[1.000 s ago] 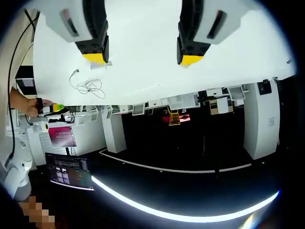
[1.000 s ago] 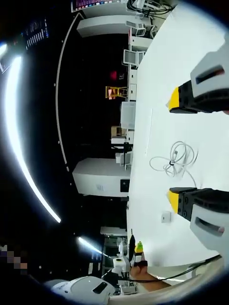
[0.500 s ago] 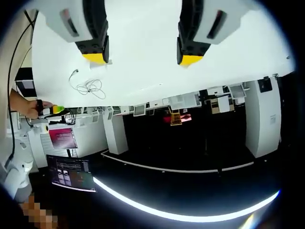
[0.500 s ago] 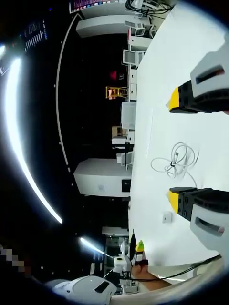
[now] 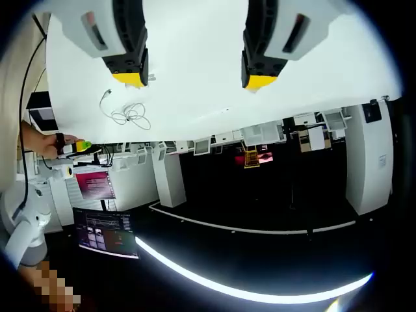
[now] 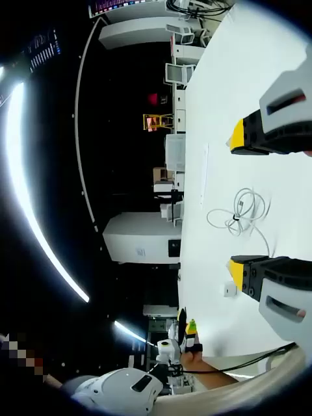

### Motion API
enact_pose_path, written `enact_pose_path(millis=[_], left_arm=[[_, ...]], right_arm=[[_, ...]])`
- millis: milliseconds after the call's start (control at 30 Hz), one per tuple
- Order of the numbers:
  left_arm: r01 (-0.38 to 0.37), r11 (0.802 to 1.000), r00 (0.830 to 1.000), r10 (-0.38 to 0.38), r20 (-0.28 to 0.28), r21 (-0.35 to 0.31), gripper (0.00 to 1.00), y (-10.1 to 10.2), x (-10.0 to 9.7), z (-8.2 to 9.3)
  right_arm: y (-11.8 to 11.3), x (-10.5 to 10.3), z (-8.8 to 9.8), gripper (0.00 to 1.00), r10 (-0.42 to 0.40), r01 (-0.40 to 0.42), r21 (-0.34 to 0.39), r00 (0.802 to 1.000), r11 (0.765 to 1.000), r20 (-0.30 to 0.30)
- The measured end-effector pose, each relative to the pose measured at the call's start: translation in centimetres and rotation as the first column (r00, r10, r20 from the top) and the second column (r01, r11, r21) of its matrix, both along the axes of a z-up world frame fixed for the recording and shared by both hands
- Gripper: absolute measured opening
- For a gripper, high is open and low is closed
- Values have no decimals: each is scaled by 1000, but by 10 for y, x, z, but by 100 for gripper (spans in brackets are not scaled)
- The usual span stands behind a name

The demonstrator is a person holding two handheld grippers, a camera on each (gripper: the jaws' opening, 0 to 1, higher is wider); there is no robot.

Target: Plug the desk Type‑C cable into the charger adapter.

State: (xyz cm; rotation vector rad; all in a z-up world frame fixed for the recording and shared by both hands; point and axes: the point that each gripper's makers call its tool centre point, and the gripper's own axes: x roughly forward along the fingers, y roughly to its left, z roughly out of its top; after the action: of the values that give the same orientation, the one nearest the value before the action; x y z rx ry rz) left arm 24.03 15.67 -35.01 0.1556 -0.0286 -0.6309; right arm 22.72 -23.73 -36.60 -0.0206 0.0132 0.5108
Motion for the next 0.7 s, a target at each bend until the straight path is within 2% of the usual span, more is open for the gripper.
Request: enact_pose_path(millis=[267, 533, 700], left_arm=[[26, 1000, 1000, -26, 15, -13, 58, -2, 7, 7], [49, 998, 998, -50, 22, 43, 58, 0, 11, 15], [66, 995, 998, -68, 18, 78, 59, -2, 17, 18]], right_arm=[[-4, 2, -2, 63, -22, 22, -33, 1000, 999, -1], [-5, -5, -3, 63, -11, 11, -35, 1000, 999, -1], [-3, -11, 1, 63, 13, -13, 6, 1000, 1000, 4]])
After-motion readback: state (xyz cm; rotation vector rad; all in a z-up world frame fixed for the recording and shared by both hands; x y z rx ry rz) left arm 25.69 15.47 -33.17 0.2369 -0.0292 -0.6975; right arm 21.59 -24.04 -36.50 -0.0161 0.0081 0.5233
